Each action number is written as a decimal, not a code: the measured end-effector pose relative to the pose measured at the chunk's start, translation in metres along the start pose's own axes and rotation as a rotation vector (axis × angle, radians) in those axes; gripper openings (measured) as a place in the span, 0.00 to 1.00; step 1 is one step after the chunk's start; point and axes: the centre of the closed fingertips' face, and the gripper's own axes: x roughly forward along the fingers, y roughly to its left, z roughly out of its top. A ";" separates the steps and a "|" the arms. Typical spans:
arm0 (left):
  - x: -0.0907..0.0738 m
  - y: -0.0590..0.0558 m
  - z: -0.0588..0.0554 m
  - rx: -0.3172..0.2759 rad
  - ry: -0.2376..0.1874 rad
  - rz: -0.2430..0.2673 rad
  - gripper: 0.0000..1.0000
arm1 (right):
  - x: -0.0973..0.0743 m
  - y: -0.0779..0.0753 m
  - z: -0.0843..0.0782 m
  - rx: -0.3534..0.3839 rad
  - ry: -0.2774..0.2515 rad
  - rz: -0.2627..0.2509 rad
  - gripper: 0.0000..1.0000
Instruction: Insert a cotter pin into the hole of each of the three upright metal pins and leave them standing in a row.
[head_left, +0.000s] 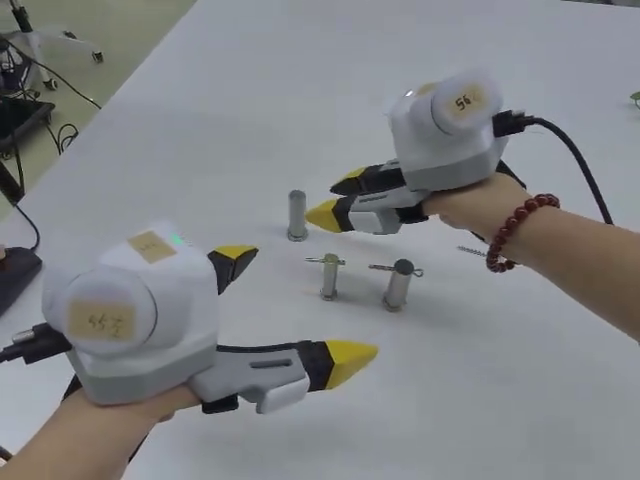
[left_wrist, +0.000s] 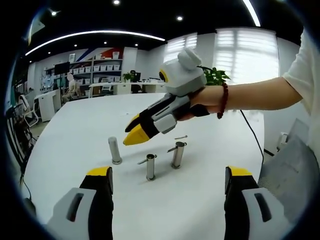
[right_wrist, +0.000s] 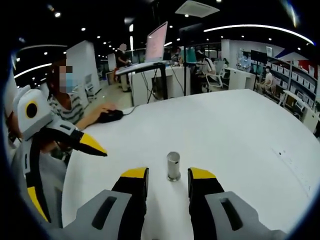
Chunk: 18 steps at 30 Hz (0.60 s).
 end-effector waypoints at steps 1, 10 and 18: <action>0.000 0.000 0.000 0.000 -0.002 0.000 0.93 | 0.003 0.000 0.000 0.001 -0.005 -0.003 0.33; 0.002 0.001 0.001 -0.015 -0.008 0.005 0.99 | 0.027 -0.006 0.000 0.035 -0.026 -0.016 0.31; 0.003 0.001 0.000 -0.018 -0.004 -0.002 0.99 | 0.042 -0.012 -0.003 0.028 -0.023 -0.025 0.27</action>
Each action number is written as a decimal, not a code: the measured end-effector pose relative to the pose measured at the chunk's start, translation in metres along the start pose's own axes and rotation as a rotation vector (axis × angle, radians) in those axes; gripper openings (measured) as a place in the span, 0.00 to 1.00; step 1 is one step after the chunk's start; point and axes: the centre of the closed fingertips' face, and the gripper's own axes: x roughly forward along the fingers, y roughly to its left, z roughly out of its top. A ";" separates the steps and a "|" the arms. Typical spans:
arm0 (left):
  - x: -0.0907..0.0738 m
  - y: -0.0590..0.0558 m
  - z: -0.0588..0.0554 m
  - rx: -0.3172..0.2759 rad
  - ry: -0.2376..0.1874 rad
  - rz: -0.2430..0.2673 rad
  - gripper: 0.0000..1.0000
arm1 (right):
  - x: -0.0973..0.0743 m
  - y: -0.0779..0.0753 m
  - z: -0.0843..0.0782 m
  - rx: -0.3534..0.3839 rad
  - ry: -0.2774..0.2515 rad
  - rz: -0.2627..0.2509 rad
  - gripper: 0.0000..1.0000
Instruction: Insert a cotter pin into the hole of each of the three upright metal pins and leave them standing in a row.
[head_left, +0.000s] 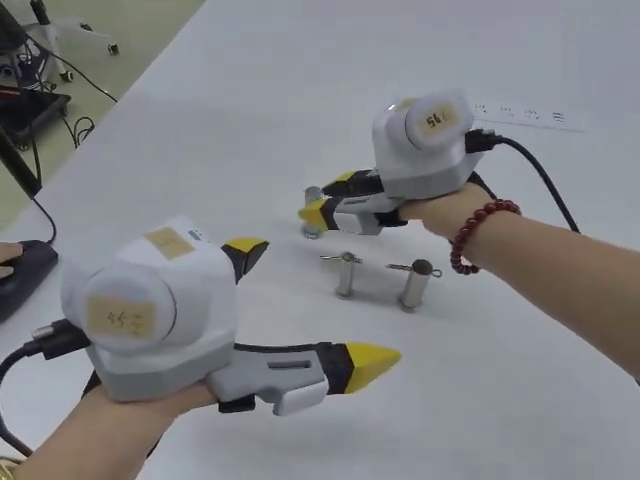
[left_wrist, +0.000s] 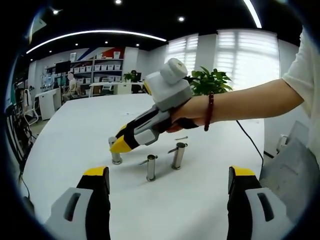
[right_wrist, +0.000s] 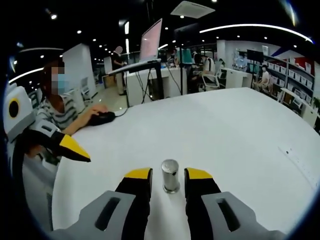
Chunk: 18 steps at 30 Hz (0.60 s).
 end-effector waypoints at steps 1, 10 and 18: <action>0.000 0.000 0.000 -0.003 0.001 0.002 0.99 | 0.001 0.000 0.000 0.000 -0.001 -0.001 0.26; 0.002 0.001 -0.003 -0.010 0.015 0.006 0.97 | 0.007 -0.007 -0.004 0.009 0.015 -0.014 0.19; 0.003 0.001 -0.003 -0.014 0.019 0.007 0.96 | 0.007 -0.006 -0.003 0.000 0.014 -0.009 0.16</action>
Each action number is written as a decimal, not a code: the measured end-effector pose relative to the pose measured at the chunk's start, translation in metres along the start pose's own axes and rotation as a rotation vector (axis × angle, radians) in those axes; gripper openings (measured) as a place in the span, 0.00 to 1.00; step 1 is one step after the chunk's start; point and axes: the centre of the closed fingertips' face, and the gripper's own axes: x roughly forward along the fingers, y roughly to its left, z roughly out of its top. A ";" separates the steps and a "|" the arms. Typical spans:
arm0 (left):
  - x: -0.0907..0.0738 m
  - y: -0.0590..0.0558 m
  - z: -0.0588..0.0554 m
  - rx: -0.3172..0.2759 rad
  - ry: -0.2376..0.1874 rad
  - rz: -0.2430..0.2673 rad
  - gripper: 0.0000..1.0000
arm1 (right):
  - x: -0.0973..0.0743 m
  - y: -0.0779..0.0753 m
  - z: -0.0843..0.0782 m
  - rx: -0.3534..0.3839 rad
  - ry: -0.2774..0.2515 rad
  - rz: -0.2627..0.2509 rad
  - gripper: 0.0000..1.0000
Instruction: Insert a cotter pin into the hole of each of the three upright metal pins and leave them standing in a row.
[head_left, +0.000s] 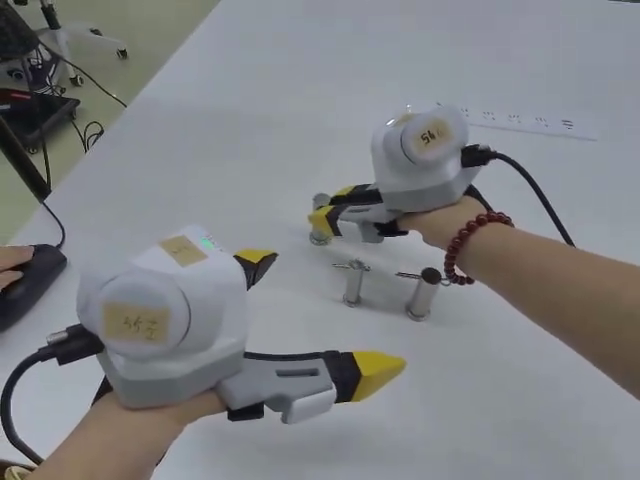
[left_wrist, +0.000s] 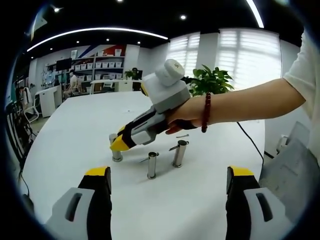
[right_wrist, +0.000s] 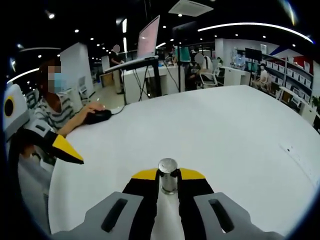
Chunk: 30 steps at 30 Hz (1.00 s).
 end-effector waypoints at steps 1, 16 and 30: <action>0.000 0.000 0.001 0.000 -0.004 0.000 0.96 | 0.000 0.000 0.000 -0.003 0.000 0.000 0.16; 0.000 0.000 0.004 0.012 -0.017 0.000 0.95 | -0.008 -0.002 -0.004 -0.028 0.025 -0.028 0.13; -0.003 -0.001 0.007 0.031 -0.027 0.007 0.94 | -0.058 -0.007 -0.012 -0.004 0.042 -0.069 0.13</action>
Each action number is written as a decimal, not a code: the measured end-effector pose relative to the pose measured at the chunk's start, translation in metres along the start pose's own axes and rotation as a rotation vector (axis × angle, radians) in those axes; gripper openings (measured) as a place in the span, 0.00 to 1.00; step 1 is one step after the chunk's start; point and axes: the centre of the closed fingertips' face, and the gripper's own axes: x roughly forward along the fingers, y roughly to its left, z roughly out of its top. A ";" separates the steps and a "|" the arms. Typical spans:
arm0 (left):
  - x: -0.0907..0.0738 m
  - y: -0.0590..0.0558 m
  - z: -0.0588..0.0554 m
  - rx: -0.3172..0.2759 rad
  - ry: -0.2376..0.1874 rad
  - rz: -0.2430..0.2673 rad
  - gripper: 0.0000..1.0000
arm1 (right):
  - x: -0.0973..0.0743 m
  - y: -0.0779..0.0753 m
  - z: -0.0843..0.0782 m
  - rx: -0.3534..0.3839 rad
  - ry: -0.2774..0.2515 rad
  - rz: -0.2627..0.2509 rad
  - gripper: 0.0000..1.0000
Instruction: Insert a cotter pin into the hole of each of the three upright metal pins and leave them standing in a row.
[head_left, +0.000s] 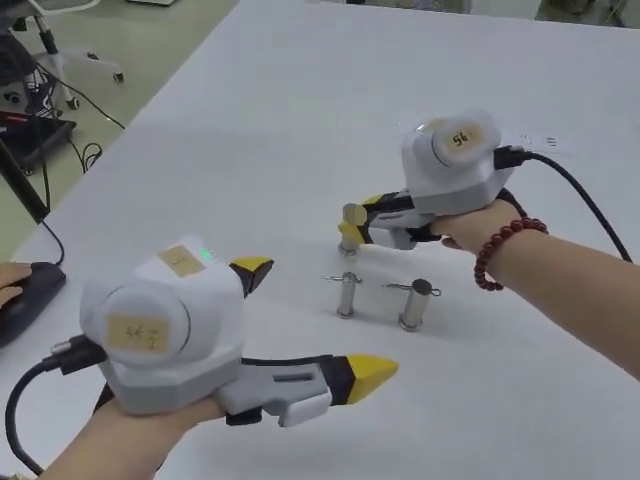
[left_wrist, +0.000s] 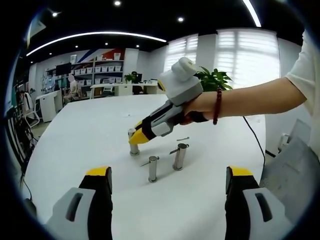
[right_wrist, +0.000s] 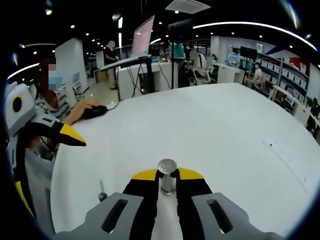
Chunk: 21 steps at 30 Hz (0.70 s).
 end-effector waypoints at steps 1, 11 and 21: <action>0.000 0.000 0.000 0.000 -0.002 0.000 0.94 | -0.003 -0.001 -0.001 0.006 0.000 -0.003 0.13; -0.001 0.000 0.002 0.005 -0.015 0.002 0.94 | -0.036 -0.011 -0.026 0.036 0.026 -0.048 0.13; 0.000 -0.005 0.002 0.018 -0.018 -0.012 0.94 | -0.065 -0.023 -0.048 0.085 0.032 -0.091 0.13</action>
